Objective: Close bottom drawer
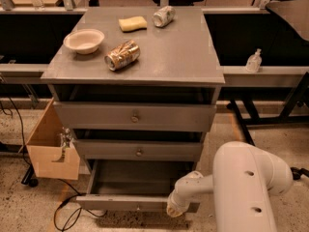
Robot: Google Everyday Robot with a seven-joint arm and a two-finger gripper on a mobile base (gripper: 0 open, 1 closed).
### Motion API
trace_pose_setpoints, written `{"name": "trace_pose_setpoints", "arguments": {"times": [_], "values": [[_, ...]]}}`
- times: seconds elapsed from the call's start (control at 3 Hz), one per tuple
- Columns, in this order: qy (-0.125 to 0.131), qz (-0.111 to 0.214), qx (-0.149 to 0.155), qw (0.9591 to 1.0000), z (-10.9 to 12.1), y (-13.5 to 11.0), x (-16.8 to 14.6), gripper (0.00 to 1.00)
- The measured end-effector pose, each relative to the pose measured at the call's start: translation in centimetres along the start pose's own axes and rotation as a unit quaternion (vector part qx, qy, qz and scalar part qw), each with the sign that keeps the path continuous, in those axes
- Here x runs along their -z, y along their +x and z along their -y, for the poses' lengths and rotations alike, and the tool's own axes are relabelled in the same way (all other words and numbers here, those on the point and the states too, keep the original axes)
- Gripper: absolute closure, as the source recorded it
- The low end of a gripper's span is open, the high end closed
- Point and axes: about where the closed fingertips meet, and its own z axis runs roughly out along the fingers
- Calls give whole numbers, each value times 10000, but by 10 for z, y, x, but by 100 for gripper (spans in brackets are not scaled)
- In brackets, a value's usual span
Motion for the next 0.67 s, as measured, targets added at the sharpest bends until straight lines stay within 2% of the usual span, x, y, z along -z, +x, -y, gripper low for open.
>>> {"name": "trace_pose_setpoints", "arguments": {"times": [0.33,0.67], "values": [[68,-227,111,9997,8,16,1,100],[68,-227,111,9997,7,15,1,100]]}}
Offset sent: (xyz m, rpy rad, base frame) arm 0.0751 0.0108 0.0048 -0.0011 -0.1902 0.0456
